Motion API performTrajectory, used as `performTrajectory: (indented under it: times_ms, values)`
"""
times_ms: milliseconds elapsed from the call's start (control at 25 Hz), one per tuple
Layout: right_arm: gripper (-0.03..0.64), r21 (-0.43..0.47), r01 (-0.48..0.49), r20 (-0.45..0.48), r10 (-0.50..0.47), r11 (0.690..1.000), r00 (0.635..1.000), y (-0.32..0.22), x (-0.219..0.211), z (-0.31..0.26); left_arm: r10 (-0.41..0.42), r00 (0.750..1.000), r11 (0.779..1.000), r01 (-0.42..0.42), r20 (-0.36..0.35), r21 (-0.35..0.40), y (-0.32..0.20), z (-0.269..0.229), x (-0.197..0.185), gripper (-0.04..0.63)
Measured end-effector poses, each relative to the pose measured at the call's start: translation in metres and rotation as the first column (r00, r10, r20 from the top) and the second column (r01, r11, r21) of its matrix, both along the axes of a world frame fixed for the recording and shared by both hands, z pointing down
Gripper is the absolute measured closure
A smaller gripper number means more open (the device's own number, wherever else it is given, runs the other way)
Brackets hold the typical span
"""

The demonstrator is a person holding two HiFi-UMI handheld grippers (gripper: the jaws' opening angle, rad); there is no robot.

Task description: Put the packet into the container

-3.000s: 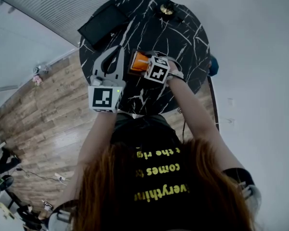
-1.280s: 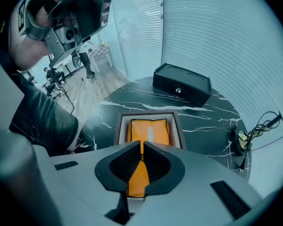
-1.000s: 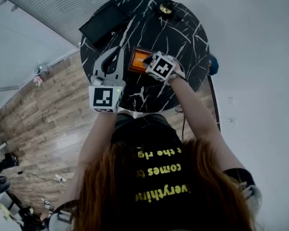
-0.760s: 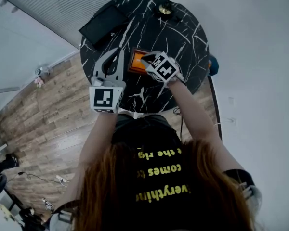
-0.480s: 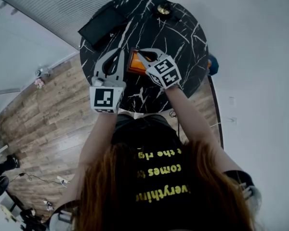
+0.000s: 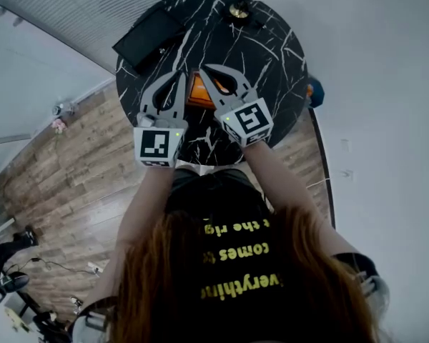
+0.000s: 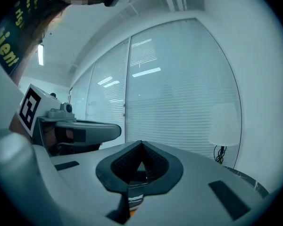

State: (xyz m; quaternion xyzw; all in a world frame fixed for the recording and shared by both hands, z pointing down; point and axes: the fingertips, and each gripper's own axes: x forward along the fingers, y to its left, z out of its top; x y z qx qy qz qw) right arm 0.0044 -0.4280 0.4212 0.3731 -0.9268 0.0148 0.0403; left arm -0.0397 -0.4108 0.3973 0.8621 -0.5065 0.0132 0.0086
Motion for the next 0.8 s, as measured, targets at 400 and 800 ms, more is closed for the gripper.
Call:
performTrajectory:
  times_ms: [400, 800]
  values:
    - [0.601, 0.069, -0.015, 0.068, 0.011, 0.998, 0.998, 0.023, 0.008, -0.029, 0.009, 1.0, 1.0, -0.009, 0.003, 0.01, 0.004, -0.002, 0.006, 0.595]
    - [0.601, 0.078, -0.017, 0.078, 0.011, 0.997, 0.997, 0.023, 0.006, -0.043, 0.021, 1.0, 1.0, -0.021, 0.002, 0.011, 0.004, -0.003, 0.01, 0.595]
